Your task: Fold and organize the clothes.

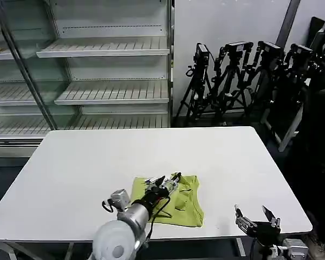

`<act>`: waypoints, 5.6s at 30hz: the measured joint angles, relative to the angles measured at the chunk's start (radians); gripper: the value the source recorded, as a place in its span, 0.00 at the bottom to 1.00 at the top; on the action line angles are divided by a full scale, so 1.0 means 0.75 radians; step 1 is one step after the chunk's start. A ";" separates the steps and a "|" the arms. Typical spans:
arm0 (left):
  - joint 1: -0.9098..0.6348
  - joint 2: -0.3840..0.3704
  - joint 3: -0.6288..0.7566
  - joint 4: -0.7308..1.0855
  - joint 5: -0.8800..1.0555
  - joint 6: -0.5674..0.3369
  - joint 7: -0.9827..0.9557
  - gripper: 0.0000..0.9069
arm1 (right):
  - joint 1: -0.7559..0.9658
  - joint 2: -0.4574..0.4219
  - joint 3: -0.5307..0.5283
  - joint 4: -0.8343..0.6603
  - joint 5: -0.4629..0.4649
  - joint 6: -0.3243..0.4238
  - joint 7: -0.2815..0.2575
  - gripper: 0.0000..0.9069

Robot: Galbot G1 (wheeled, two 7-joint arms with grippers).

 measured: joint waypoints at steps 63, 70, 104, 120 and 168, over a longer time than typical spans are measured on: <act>0.120 0.060 -0.198 0.228 -0.239 0.005 0.123 0.03 | -0.039 0.022 0.098 0.030 0.056 0.007 0.002 1.00; 0.123 0.036 -0.222 0.223 -0.265 -0.007 0.117 0.03 | -0.032 0.020 0.097 0.030 0.058 0.008 0.004 1.00; 0.288 0.657 -0.795 -0.024 0.371 0.091 0.240 0.03 | 0.121 0.067 -0.001 0.005 0.068 0.006 0.013 1.00; 0.105 0.206 -0.016 0.133 0.809 0.119 0.066 0.03 | 0.044 0.145 0.010 0.051 -0.047 0.039 0.003 1.00; 0.070 0.058 -0.165 0.058 0.606 -0.346 0.286 1.00 | 0.064 0.111 -0.074 0.042 -0.276 0.288 -0.087 1.00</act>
